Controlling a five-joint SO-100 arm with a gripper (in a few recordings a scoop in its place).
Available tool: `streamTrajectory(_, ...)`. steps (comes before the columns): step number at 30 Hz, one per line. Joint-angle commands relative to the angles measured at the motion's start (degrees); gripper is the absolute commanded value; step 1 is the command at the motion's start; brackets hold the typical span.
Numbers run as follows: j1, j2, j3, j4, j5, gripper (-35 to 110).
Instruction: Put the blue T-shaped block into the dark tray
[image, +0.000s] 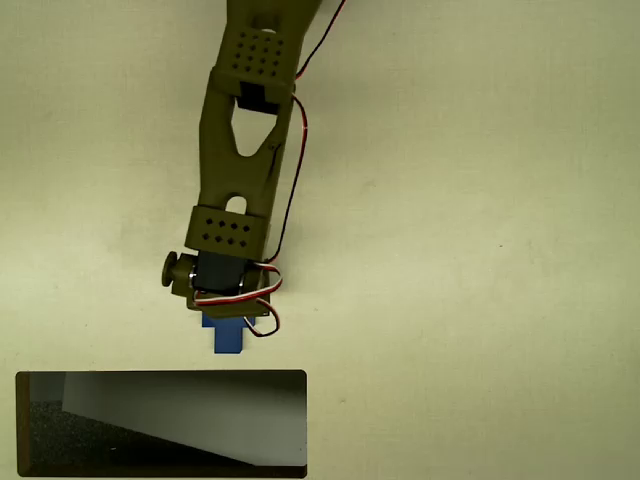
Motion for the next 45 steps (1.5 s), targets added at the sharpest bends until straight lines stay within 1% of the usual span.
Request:
streamTrajectory(1, -0.3, -0.1, -1.6, -0.4, -0.1, 0)
streamTrajectory(14, -1.3, -4.4, -5.5, -10.2, -0.5, 0)
streamTrajectory(19, -1.4, -4.8, -6.0, -10.5, -1.7, 0)
streamTrajectory(22, -1.7, -5.4, -6.1, -12.8, -1.8, 0)
streamTrajectory(23, -1.8, -6.0, -6.1, -15.6, -1.7, 0)
streamTrajectory(24, -2.1, -6.9, -5.4, -21.9, -0.1, 0)
streamTrajectory(25, -2.6, -8.3, -3.8, -32.8, 3.2, 0)
streamTrajectory(26, -3.2, -10.0, -0.1, -51.6, 7.7, 0)
streamTrajectory(27, -3.3, -11.7, 8.2, -78.9, 11.0, 0)
streamTrajectory(28, -3.3, -15.1, 11.9, -98.4, 10.5, 0)
streamTrajectory(29, -3.3, -17.4, 12.0, -104.1, 10.8, 0)
streamTrajectory(34, -3.0, -18.9, 12.0, -103.8, 12.6, 0)
streamTrajectory(39, -3.5, -20.2, 12.0, -105.8, 11.9, 0)
streamTrajectory(45, -5.7, -24.9, 9.1, -112.9, 11.5, 0)
